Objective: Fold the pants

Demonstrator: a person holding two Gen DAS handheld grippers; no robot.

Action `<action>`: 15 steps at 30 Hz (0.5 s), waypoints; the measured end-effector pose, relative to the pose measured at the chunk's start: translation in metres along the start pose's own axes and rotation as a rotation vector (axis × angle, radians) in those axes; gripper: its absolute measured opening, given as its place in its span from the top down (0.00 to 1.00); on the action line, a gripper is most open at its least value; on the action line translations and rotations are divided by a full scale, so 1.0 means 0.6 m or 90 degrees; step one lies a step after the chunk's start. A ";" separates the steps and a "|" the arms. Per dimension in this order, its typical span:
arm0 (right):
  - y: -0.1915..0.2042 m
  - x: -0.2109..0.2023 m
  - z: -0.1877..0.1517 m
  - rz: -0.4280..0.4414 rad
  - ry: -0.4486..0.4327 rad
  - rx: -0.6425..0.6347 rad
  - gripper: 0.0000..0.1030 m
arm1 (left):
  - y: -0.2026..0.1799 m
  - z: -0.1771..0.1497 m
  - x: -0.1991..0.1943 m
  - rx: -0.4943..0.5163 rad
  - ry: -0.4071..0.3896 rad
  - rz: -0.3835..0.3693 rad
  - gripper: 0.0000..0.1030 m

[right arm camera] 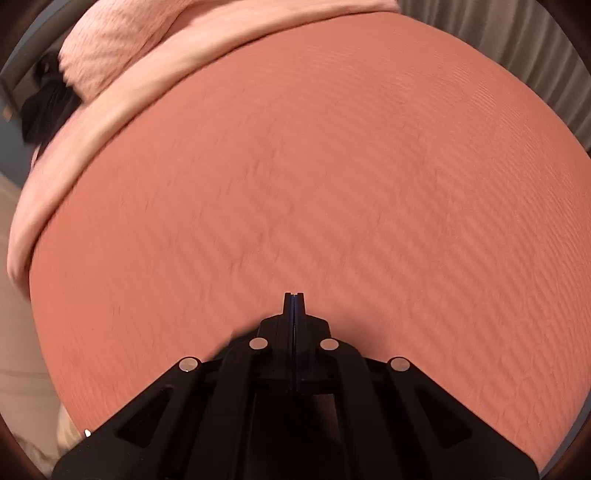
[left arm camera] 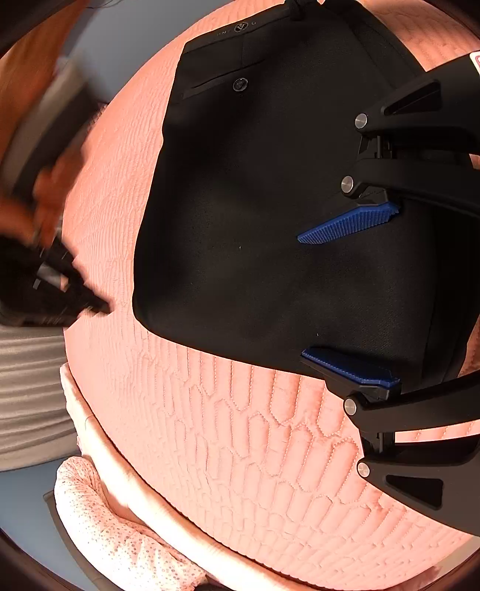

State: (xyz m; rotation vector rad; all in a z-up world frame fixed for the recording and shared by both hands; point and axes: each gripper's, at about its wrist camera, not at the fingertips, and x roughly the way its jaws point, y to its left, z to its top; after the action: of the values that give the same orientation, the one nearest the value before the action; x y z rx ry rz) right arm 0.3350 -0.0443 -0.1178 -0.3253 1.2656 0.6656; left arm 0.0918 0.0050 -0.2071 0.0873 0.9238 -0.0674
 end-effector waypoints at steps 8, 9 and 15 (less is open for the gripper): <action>-0.005 -0.007 -0.037 0.007 -0.075 0.088 0.98 | 0.009 0.005 0.001 -0.002 0.010 0.001 0.44; 0.014 0.013 -0.042 0.003 -0.043 0.049 0.99 | 0.010 0.007 0.000 -0.002 0.010 0.003 0.44; -0.079 -0.025 -0.056 -0.057 -0.121 0.227 0.98 | 0.001 0.007 -0.001 0.003 0.008 0.018 0.44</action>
State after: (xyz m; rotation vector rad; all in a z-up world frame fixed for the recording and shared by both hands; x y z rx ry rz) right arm 0.3365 -0.1044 -0.1196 -0.0227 1.1550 0.3750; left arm 0.0949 0.0052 -0.2039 0.1051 0.9352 -0.0426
